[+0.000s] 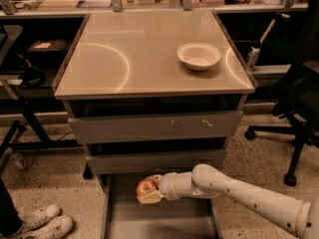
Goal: Pick apple from bottom drawer and place on counter
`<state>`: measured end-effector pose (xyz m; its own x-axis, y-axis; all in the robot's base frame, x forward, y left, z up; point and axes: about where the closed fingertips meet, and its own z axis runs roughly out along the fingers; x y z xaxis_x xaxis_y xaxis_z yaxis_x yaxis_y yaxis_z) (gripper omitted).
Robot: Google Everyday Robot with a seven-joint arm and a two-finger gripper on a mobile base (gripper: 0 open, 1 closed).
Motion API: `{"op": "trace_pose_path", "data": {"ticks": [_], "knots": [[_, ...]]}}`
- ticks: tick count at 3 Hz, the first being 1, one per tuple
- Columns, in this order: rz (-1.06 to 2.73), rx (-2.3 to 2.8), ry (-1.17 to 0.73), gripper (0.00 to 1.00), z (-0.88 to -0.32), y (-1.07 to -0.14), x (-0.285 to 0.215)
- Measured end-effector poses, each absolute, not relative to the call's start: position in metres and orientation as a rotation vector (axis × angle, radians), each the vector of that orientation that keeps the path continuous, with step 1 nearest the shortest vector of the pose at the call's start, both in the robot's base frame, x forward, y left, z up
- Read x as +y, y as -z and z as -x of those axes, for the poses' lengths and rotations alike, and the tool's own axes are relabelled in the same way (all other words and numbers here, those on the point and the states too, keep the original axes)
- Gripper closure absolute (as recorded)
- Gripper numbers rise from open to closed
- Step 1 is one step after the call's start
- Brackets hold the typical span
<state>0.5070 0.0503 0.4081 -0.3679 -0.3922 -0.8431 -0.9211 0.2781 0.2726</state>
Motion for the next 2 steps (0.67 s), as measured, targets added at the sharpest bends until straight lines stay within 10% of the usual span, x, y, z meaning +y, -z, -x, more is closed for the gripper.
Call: {"op": "trace_pose_path", "data": {"ticks": [2], "knots": [[1.212, 1.885, -1.052, 1.0, -0.497, -0.439, 0.058]]}}
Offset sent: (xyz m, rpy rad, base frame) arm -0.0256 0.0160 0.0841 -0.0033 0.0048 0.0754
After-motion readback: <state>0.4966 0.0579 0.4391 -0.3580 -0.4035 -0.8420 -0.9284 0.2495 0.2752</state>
